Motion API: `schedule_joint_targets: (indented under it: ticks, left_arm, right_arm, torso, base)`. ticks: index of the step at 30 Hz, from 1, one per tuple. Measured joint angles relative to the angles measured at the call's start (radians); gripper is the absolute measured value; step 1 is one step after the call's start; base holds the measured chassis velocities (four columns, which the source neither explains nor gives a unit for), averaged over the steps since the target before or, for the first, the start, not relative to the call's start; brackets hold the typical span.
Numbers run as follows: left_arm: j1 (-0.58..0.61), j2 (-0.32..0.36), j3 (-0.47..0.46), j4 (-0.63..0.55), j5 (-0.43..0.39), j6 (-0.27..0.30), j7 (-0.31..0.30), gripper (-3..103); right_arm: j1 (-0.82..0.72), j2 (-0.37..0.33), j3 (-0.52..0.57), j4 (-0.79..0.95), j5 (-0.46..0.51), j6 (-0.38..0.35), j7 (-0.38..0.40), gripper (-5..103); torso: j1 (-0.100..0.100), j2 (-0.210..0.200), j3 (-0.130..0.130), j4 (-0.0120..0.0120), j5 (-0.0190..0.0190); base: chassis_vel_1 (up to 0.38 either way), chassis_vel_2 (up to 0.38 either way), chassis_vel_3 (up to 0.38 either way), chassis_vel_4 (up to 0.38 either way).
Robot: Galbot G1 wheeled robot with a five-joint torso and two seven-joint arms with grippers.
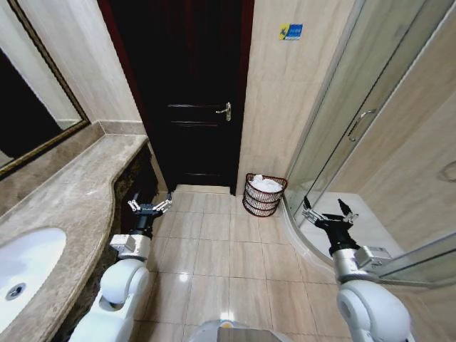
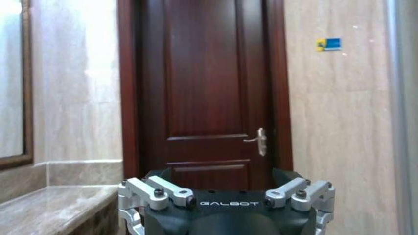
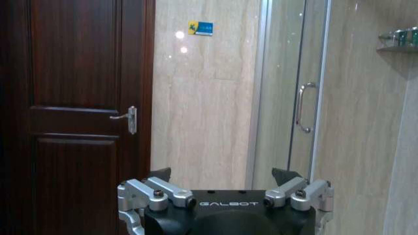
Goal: Discard the used towel into the hamper.
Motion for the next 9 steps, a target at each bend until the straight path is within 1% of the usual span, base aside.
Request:
schedule_joint_targets:
  ticks: [3,9]
  left_arm:
    - [0.004,0.001,-0.002,-0.003,0.008,0.002,0.010,100]
    - [0.005,0.002,-0.002,-0.004,0.008,0.002,0.011,100]
  right_arm:
    - [0.000,0.000,0.000,0.000,0.000,0.000,0.000,100]
    - [0.000,0.000,0.000,0.000,0.000,0.000,0.000,100]
  torso:
    - [0.000,0.000,0.000,0.0000,0.0000]
    - [0.000,0.000,0.000,0.0000,0.0000]
  base:
    - [0.000,0.000,0.000,0.000]
    - [0.000,0.000,0.000,0.000]
